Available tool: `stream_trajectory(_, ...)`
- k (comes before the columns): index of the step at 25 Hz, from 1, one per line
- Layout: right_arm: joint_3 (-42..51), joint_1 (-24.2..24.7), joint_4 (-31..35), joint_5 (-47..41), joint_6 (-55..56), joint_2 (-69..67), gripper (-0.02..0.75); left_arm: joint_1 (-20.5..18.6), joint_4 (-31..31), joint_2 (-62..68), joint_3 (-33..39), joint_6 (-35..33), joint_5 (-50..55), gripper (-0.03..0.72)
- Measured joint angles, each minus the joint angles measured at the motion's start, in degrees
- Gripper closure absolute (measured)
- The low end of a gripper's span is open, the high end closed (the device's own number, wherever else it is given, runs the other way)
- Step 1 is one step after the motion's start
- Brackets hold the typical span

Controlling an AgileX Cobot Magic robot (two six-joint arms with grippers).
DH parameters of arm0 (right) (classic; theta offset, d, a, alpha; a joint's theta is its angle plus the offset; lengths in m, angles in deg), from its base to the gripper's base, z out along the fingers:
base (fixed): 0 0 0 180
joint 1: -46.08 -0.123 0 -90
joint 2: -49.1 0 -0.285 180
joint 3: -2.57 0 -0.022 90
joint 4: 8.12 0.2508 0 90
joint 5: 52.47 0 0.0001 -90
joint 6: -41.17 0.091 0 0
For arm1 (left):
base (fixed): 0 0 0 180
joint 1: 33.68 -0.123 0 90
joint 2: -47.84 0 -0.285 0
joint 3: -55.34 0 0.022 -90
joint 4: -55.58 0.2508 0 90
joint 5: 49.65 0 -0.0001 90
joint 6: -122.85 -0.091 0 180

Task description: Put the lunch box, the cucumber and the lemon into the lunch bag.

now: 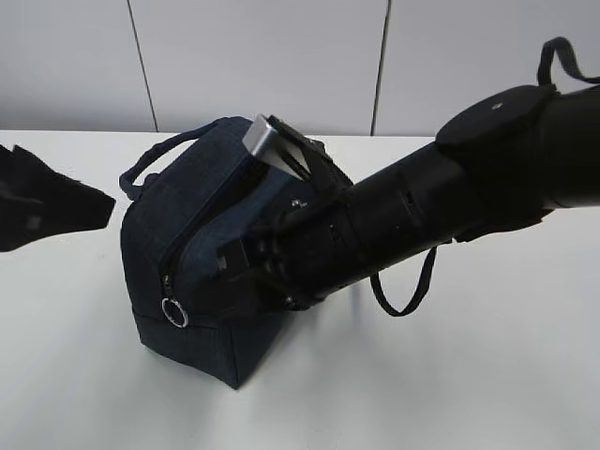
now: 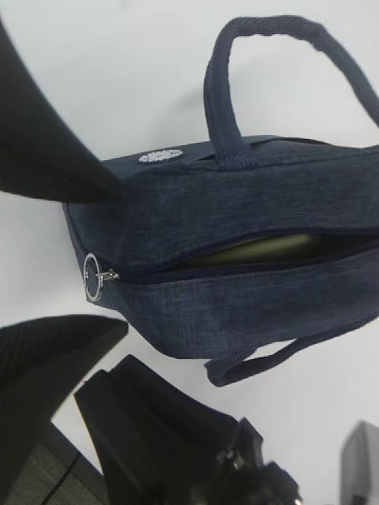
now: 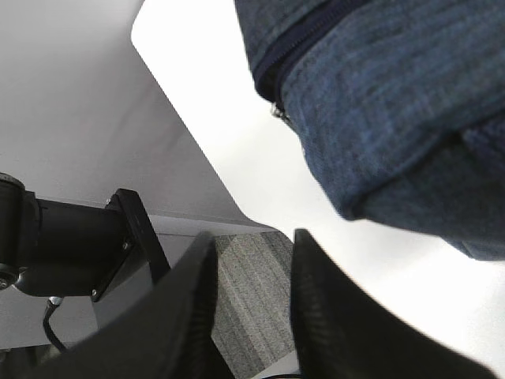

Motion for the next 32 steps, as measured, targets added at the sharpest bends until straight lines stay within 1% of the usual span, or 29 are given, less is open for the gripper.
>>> stream_trajectory(2,0.0,0.0,1.4,-0.8,-0.4,-1.0,0.454,0.0,0.1,-1.9,0.0,0.0,0.0,0.367)
stream_trajectory(3,0.0,0.0,2.6,-1.0,-0.8,-1.6,0.437,0.0,0.2,-2.8,0.0,0.0,0.0,0.367)
stream_trajectory(6,0.0,-0.7,6.0,-1.1,-3.1,-3.0,0.419,0.0,0.4,-4.2,0.0,0.0,0.1,0.367)
stream_trajectory(10,0.0,-2.7,10.6,0.8,-6.3,-4.6,0.417,0.0,1.3,-4.8,0.0,0.0,0.6,0.367)
stream_trajectory(14,0.0,-3.9,14.7,4.6,-9.5,-6.0,0.417,0.0,2.4,-4.9,0.0,0.0,1.7,0.367)
stream_trajectory(19,0.0,-4.1,15.8,9.4,-10.4,-6.1,0.417,0.0,2.6,-4.9,0.0,0.0,1.9,0.367)
stream_trajectory(26,0.0,-4.2,16.5,13.1,-11.5,-6.1,0.416,0.0,2.6,-4.9,0.0,0.0,2.6,0.367)
stream_trajectory(28,0.0,-4.2,18.1,13.9,-13.1,-6.1,0.416,0.0,2.7,-4.9,0.0,0.0,2.9,0.367)
stream_trajectory(32,0.0,-4.2,23.3,14.8,-17.9,-6.1,0.416,0.0,2.7,-4.9,0.0,0.0,3.0,0.367)
